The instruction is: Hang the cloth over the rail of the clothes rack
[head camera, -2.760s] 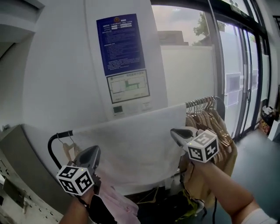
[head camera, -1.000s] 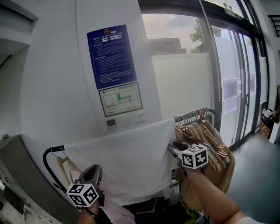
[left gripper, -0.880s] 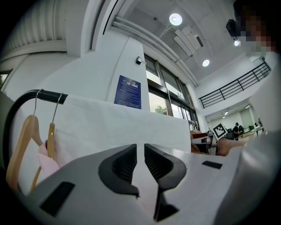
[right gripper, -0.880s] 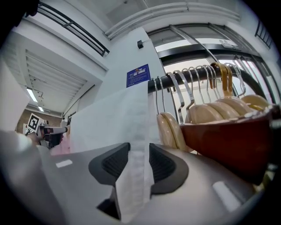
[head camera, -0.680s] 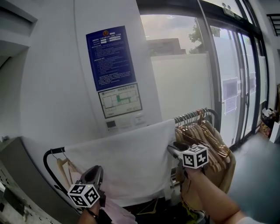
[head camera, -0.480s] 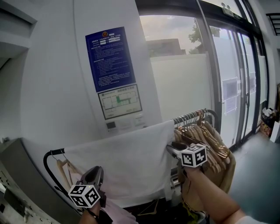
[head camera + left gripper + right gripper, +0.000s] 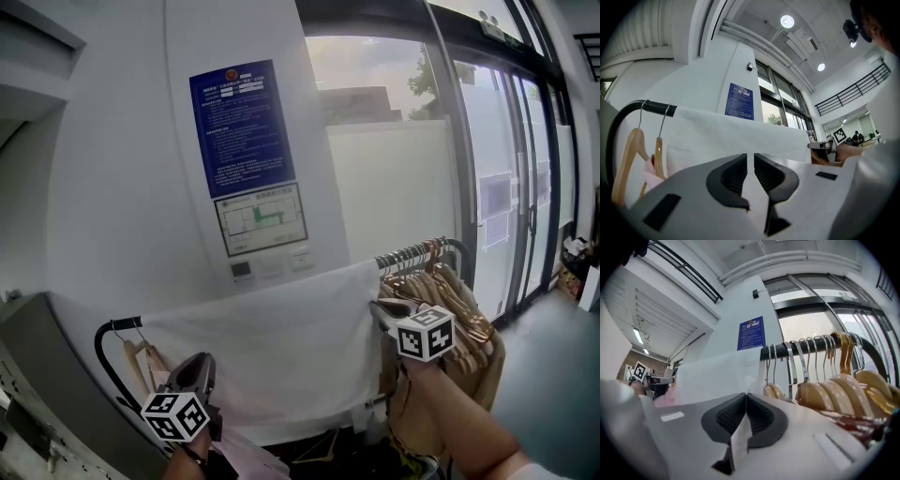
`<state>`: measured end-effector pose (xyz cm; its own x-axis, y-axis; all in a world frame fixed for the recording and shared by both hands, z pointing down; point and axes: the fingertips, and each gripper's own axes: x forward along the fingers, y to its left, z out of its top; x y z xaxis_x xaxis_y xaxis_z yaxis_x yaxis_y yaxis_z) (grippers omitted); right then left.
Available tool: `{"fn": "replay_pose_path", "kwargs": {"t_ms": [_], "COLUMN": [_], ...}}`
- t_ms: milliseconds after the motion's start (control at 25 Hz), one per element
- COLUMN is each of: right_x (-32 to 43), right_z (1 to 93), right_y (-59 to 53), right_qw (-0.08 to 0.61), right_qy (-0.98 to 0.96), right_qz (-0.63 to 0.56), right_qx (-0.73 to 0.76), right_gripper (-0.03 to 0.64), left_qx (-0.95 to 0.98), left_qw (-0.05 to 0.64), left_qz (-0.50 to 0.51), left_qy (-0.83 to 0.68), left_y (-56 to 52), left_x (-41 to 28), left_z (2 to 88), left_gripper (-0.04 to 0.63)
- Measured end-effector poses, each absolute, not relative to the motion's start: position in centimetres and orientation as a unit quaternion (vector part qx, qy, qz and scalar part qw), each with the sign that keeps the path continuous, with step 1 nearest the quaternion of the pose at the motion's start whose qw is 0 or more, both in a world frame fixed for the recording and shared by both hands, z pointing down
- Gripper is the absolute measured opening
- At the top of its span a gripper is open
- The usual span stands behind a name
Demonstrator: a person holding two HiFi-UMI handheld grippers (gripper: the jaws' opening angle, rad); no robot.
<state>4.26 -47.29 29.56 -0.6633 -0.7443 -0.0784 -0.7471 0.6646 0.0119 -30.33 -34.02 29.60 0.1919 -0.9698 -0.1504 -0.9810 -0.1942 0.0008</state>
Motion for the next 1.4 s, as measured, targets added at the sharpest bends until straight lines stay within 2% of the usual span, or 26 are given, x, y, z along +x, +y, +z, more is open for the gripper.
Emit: {"fn": "replay_pose_path", "kwargs": {"t_ms": [280,480,880,960,1080,1240,1400], "right_x": [4.6,5.1,6.6,5.7,2.9,-3.0,-8.0], "right_z": [27.3,27.4,26.4,26.4,27.2,30.2,33.2], "right_y": [-46.8,-46.3,-44.2,-42.6,-40.1,-38.3,-36.7], "right_qw": [0.037,0.045,0.065,0.07,0.073,0.052,0.034], "right_qy": [0.909,0.896,0.865,0.866,0.875,0.91,0.937], "right_qz": [0.035,0.044,0.082,0.094,0.112,0.094,0.062], "right_qx": [-0.413,-0.439,-0.491,-0.486,-0.465,-0.401,-0.342], "right_gripper": [0.012,0.1,0.114,0.098,0.011,0.003,0.003], "left_qx": [-0.77,-0.769,-0.769,-0.769,-0.767,-0.768,-0.783], "left_qw": [0.048,0.047,0.047,0.042,0.035,0.037,0.032], "left_qz": [0.067,0.069,0.068,0.067,0.055,0.049,0.056], "left_qy": [0.633,0.633,0.635,0.635,0.638,0.637,0.619], "left_y": [-33.7,-33.6,-33.4,-33.3,-33.4,-33.2,-32.4], "left_x": [-30.6,-30.6,-30.6,-30.2,-29.4,-27.8,-25.1], "left_z": [29.2,29.1,29.1,29.3,30.2,31.0,31.8], "left_gripper": [0.048,0.048,0.048,0.046,0.046,0.009,0.008]}}
